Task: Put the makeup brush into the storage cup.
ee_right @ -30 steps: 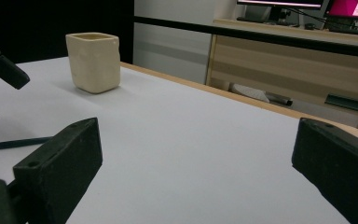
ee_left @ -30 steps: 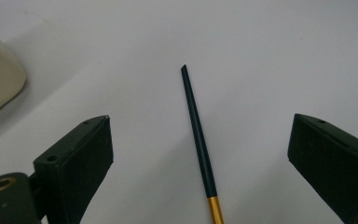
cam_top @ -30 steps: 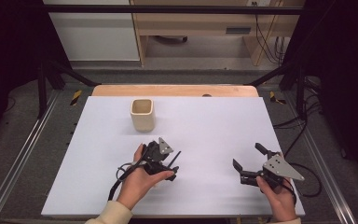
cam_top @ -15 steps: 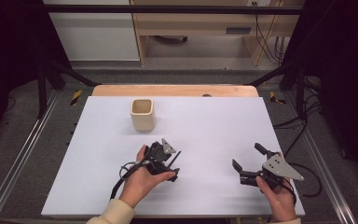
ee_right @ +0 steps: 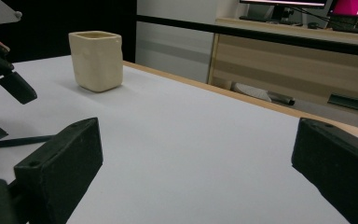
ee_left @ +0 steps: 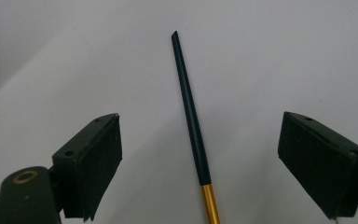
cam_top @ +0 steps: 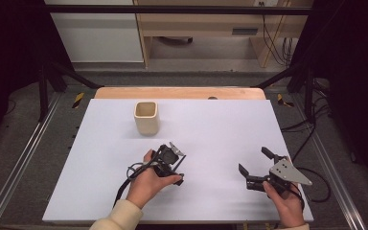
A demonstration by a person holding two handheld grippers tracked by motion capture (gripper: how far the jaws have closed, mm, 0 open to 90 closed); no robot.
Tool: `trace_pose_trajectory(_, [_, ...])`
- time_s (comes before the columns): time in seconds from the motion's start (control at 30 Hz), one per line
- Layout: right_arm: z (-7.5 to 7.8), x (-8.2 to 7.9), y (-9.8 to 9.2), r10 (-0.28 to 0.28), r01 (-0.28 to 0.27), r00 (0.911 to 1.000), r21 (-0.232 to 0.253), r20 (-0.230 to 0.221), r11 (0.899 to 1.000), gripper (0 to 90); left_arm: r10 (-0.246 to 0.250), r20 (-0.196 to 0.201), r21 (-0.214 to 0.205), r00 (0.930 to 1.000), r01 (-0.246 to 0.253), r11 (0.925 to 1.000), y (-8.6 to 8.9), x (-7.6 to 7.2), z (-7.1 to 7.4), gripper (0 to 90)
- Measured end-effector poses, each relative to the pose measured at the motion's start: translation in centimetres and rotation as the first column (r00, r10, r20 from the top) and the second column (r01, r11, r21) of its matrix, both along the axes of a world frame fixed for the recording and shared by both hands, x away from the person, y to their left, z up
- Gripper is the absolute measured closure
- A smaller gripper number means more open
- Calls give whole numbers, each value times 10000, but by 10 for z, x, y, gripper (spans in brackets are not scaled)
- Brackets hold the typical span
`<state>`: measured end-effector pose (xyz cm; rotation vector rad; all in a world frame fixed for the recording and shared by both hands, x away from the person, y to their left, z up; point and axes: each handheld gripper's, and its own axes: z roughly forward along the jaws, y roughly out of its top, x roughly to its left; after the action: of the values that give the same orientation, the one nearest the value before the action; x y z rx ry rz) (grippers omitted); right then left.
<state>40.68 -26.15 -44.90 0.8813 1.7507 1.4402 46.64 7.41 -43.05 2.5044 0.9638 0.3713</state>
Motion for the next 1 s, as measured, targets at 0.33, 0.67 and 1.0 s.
trace_pose_trajectory(0.33, [0,0,1,15,-15,10000,-31,-27,10000,23,33,-488,181,9988,-24,9998,0,3,-1,222])
trace_pose_trajectory(0.67, [0,0,1,34,-34,10000,-61,-34,10000,26,7,-997,586,9950,52,9983,-1,3,-2,302])
trace_pose_trajectory(1.0, [0,0,2,90,-91,9999,-139,-62,9999,27,6,-1222,815,9925,94,9966,1,2,-7,316])
